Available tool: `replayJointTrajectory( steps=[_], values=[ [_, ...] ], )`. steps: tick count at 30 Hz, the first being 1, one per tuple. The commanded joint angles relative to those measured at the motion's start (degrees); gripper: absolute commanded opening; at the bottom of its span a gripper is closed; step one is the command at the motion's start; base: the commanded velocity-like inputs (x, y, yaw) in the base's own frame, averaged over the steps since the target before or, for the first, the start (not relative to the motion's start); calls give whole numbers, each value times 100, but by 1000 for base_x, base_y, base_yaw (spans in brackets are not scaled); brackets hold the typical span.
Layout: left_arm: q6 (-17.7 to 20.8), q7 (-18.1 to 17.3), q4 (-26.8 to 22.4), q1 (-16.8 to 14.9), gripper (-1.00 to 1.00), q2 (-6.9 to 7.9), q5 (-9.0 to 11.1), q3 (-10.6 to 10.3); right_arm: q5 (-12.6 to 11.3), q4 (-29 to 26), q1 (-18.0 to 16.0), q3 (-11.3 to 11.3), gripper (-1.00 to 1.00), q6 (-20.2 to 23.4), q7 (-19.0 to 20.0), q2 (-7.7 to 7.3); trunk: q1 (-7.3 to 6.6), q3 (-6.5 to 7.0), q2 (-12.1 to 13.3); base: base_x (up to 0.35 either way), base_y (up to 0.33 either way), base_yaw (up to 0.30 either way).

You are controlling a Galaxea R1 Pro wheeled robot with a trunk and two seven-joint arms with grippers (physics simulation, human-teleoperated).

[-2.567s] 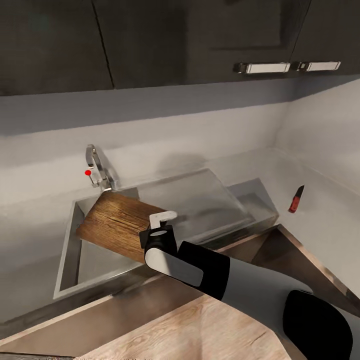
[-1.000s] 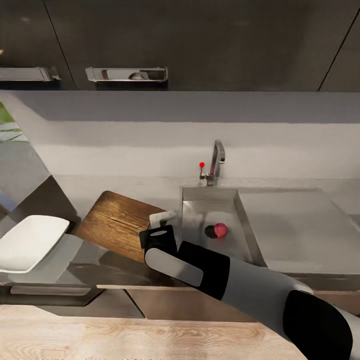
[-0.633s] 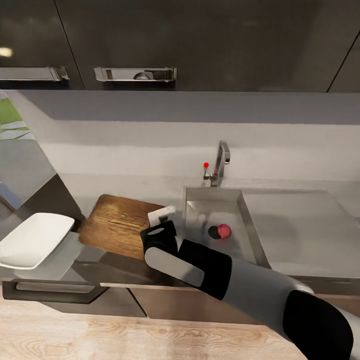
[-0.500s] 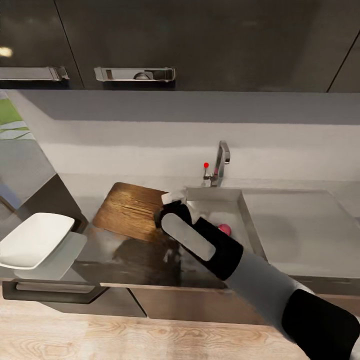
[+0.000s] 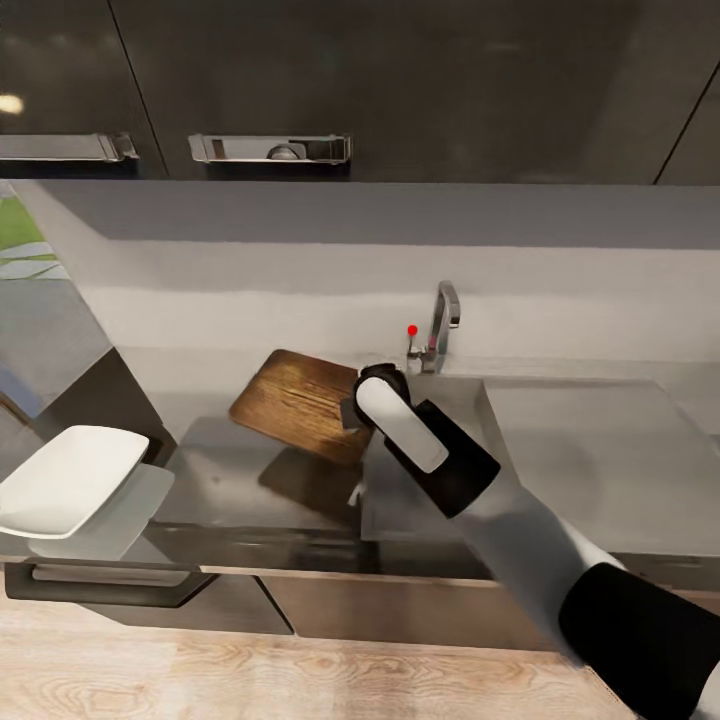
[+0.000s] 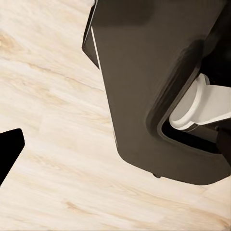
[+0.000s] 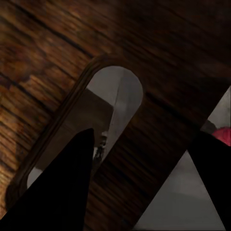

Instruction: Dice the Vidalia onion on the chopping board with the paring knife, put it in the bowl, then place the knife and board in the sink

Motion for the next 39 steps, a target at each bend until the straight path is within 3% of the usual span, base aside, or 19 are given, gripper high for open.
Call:
replayJointTrajectory(
  steps=[1,5,7,16,19,23,26,29,39],
  values=[
    [-30,-45,13,-4,100,2,61,11,-93,199,-118,7,-100,8,31,0,3,-9,-11,0,0,0],
    [-42,-45,14,-4,100,4,61,11,-75,1100,-601,9,-100,18,944,-1,3,-9,-11,0,0,0],
    [-44,-45,14,-4,100,4,61,11,-64,1312,-777,12,-100,21,1202,0,3,-9,-11,0,0,0],
    [-45,-45,14,-4,100,4,61,11,-78,1467,-1079,55,-100,25,1504,14,3,-9,-11,0,0,0],
    [-45,-45,14,-4,100,4,61,11,-82,1476,-1093,449,-100,28,2004,14,3,-9,-11,0,0,0],
    [-45,-45,14,-4,100,4,61,11,-83,1478,-1095,1432,-100,25,2836,14,3,-9,-11,0,0,0],
    [-45,-45,14,-4,100,4,61,11,-87,1472,-1095,1884,-100,24,3305,14,3,-9,-11,0,0,0],
    [-45,-45,14,-4,100,4,61,11,-96,1463,-1091,1990,-100,23,3443,14,3,-9,-11,0,0,0],
    [-45,-45,14,-4,100,4,61,11,-103,1459,-1088,2018,-100,23,3493,-10,3,-9,-11,0,0,0]
  ],
)
